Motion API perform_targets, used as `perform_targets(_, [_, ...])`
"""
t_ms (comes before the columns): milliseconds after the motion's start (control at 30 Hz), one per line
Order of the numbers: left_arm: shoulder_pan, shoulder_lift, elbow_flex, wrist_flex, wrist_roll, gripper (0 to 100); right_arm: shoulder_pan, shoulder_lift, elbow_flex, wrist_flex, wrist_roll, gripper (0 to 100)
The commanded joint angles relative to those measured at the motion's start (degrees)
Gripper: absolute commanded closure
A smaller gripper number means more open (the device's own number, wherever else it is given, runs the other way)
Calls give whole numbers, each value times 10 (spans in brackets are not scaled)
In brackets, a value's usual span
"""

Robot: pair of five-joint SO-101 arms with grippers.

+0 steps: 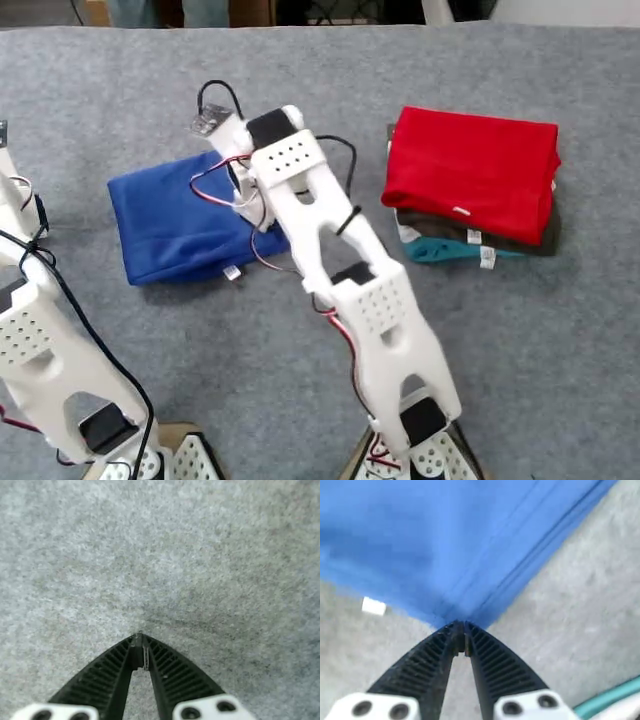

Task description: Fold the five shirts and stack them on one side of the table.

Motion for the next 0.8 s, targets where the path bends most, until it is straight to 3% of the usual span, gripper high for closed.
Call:
perform_targets(0, [4, -4, -2, -10, -1, 970, 10, -71, 112, 4, -2, 984])
perform_targets(200, [4, -4, -2, -10, -1, 970, 62, -116, 213, 4, -2, 984])
perform_targets(433, [19, -5, -3, -7, -4, 971, 76, -164, 132, 4, -5, 984])
perform_targets(500, [29, -17, -14, 36, -4, 971, 76, -175, 116, 4, -5, 984])
perform_targets(633, [58, -98, -93, 197, 1, 971, 75, -209, 122, 5, -6, 984])
perform_targets(767, [129, -168, -112, 265, 57, 971, 65, -261, 167, 4, -6, 984])
